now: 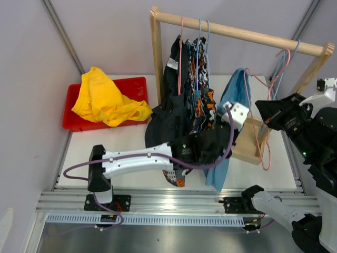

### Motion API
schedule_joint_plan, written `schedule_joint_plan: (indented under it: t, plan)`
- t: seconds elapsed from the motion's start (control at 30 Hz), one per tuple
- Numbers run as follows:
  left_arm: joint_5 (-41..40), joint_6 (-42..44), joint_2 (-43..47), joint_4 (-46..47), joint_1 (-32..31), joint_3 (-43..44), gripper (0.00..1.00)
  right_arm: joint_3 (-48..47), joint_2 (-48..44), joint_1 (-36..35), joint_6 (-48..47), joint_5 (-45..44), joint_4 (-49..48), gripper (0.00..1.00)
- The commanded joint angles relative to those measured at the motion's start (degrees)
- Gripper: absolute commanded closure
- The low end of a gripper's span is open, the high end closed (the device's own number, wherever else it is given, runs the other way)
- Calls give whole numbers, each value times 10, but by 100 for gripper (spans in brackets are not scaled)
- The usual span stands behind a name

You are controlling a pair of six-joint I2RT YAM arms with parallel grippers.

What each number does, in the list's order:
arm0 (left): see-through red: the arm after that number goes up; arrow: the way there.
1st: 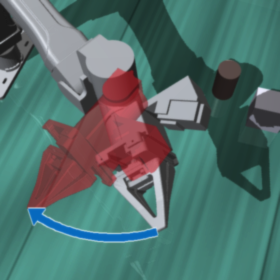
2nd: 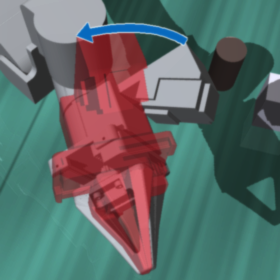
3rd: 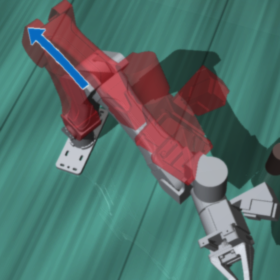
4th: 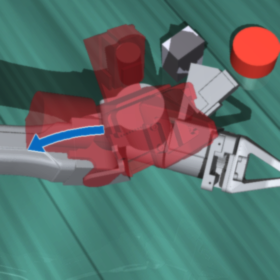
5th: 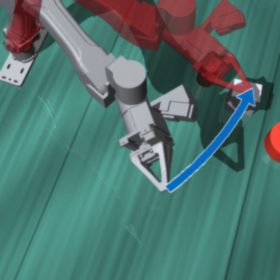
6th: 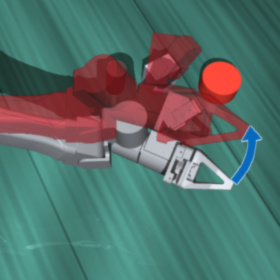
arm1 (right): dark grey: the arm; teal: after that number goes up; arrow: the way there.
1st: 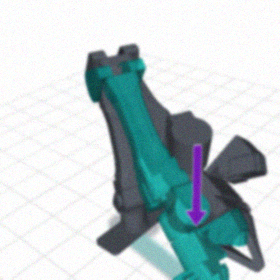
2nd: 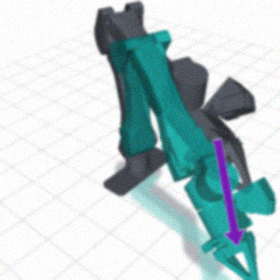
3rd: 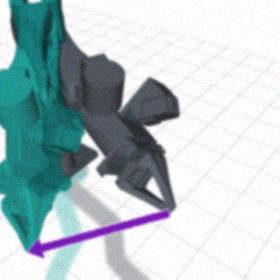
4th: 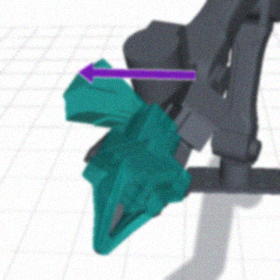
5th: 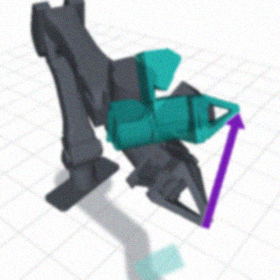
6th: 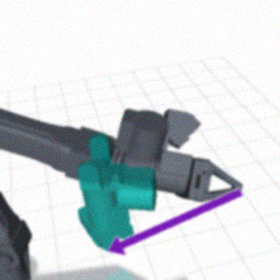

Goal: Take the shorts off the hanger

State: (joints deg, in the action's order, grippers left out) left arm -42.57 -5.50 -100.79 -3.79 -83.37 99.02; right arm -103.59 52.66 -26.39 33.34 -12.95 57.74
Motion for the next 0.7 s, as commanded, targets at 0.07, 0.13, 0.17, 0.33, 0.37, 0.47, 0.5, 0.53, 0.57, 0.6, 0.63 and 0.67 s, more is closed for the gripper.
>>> schedule_joint_plan:
  t: [0.07, 0.13, 0.17, 0.33, 0.37, 0.47, 0.5, 0.53, 0.57, 0.6, 0.63, 0.67]
  plan:
    - [40, 11, -14, -34, 31, 81, 100, -16, 6, 2, 14, 13, 4, 100]
    - [51, -21, 10, -32, 30, 45, 100, -40, 28, 3, -3, -1, 0, 100]
    - [50, -30, 21, -27, 20, 9, 100, -48, 37, 2, -10, -7, -12, 100]
    - [-7, -51, 104, 1, -54, -125, 100, -112, 107, 5, -56, -46, -48, 100]
    - [-41, -52, 114, -5, -86, -131, 100, -133, 132, 7, -71, -56, -60, 100]
    - [-80, -56, 151, -52, -144, -139, 100, -151, 167, 16, -95, -69, -89, 100]
    - [-93, -54, 161, -67, -158, -137, 100, -153, 172, 29, -105, -72, -98, 100]
    - [-117, -51, 173, -96, -170, -136, 100, -152, 176, 38, -109, -65, -106, 100]
    - [-125, -51, 194, -118, -191, -125, 100, -150, 185, 49, -110, -59, -114, 100]
    - [-132, -57, 204, -172, -200, -104, 100, -143, 188, 77, -109, -49, -118, 100]
    - [-148, -58, 210, -203, -216, -90, 100, -136, 191, 95, -105, -17, -121, 100]
    - [-155, -58, 220, -235, -223, -74, 100, -128, 194, 113, -101, 3, -123, 100]
